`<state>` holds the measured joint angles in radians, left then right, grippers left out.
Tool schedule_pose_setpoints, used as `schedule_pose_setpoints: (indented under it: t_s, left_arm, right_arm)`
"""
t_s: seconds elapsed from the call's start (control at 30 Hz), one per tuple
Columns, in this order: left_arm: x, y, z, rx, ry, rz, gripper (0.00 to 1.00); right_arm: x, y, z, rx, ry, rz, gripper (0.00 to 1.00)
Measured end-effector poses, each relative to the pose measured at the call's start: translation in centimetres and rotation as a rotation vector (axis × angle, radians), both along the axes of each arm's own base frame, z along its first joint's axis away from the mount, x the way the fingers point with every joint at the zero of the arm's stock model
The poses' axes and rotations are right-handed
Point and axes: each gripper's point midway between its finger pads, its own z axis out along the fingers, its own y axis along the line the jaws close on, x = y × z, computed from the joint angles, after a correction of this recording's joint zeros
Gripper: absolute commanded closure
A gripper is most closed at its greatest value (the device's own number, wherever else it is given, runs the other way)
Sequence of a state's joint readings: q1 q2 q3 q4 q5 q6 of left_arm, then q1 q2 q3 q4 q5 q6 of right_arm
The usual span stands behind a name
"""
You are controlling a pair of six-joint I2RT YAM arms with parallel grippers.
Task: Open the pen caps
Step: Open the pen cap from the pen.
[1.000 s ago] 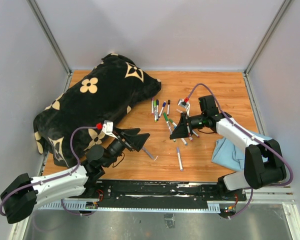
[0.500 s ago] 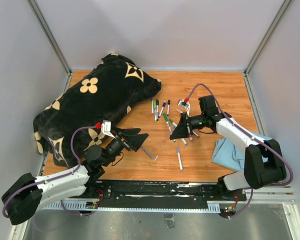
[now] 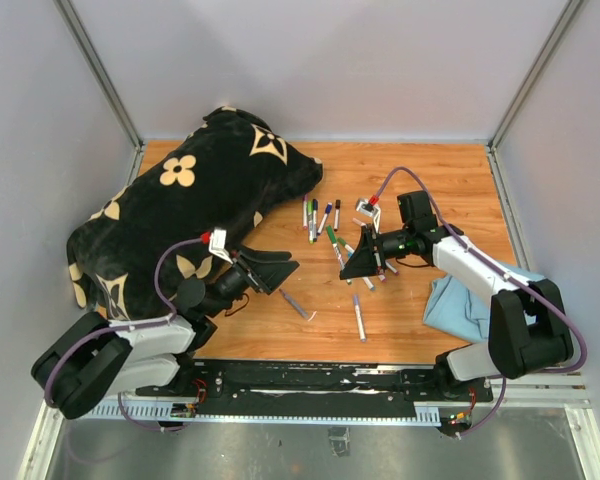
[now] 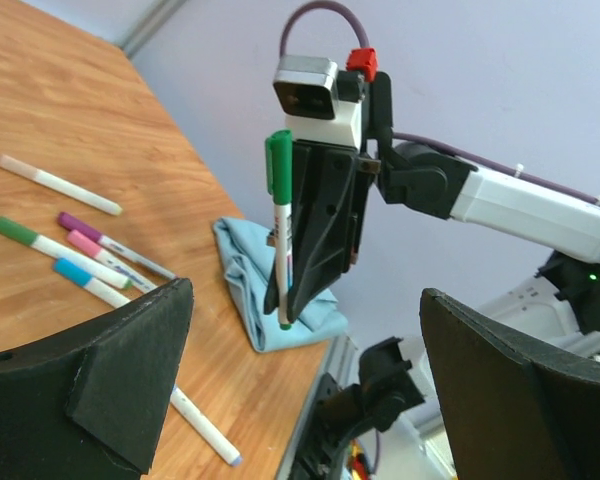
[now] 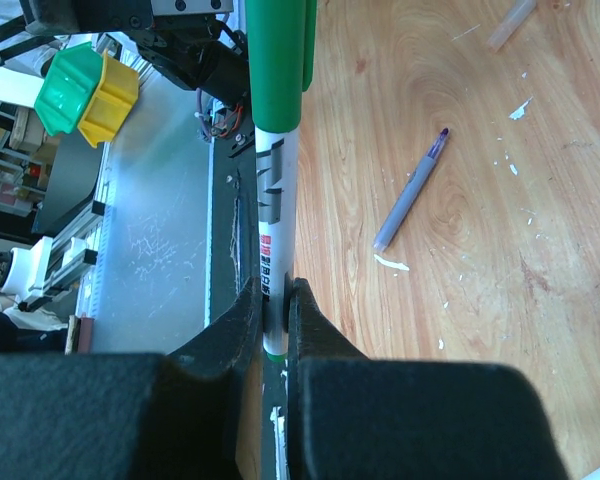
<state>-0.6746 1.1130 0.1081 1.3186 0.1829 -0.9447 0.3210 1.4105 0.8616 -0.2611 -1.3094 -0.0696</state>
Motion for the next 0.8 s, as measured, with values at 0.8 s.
schedule_pose_setpoints:
  t_s: [0.8]
  left_arm:
    - [1.0, -3.1, 1.9, -0.038, -0.037, -0.116, 0.06]
  right_arm:
    - [-0.2, 0.0, 0.4, 0.015, -0.008, 0.010, 0.99]
